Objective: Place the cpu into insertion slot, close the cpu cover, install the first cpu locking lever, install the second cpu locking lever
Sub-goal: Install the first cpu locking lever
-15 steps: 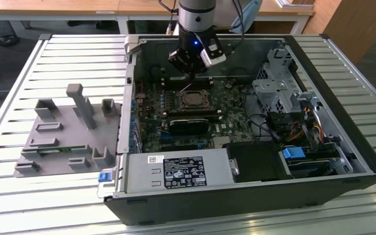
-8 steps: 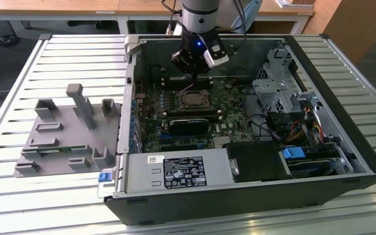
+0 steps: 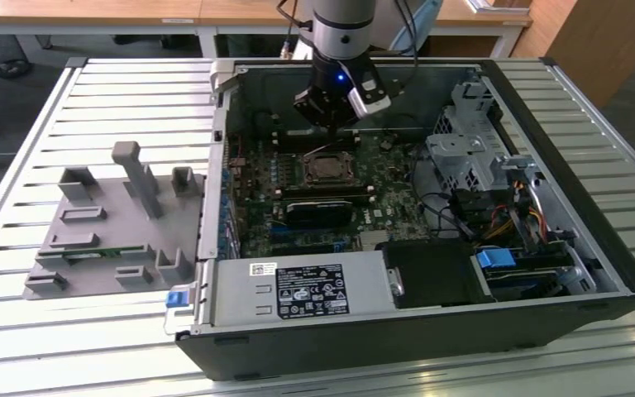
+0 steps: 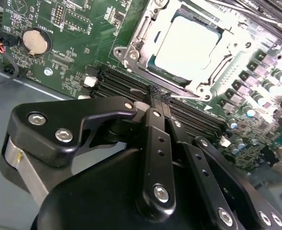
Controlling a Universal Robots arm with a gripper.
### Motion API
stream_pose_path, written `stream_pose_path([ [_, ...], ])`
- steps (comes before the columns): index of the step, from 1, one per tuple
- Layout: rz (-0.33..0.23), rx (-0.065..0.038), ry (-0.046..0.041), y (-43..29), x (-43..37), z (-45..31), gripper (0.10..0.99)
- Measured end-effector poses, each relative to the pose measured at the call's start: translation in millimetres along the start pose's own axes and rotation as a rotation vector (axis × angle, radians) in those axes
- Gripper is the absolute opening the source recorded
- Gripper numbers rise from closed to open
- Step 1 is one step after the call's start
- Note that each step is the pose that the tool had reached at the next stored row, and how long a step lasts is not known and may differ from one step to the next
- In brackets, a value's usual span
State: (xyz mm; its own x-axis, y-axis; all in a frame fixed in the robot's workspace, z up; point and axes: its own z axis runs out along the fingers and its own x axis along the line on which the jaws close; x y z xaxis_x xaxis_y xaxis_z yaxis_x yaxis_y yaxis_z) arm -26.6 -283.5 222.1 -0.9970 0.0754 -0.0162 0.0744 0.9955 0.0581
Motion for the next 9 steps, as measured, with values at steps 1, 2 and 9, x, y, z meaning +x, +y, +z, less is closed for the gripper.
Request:
stream_pose_path([
  [1, 0.000, 0.000, 0.0000, 0.0, -0.6, 0.9, 0.106],
  [2, -0.001, 0.000, 0.0000, 0.1, -1.2, 1.7, 0.106],
  [9, -0.001, 0.000, 0.0000, -0.1, -3.4, 10.4, 0.106],
])
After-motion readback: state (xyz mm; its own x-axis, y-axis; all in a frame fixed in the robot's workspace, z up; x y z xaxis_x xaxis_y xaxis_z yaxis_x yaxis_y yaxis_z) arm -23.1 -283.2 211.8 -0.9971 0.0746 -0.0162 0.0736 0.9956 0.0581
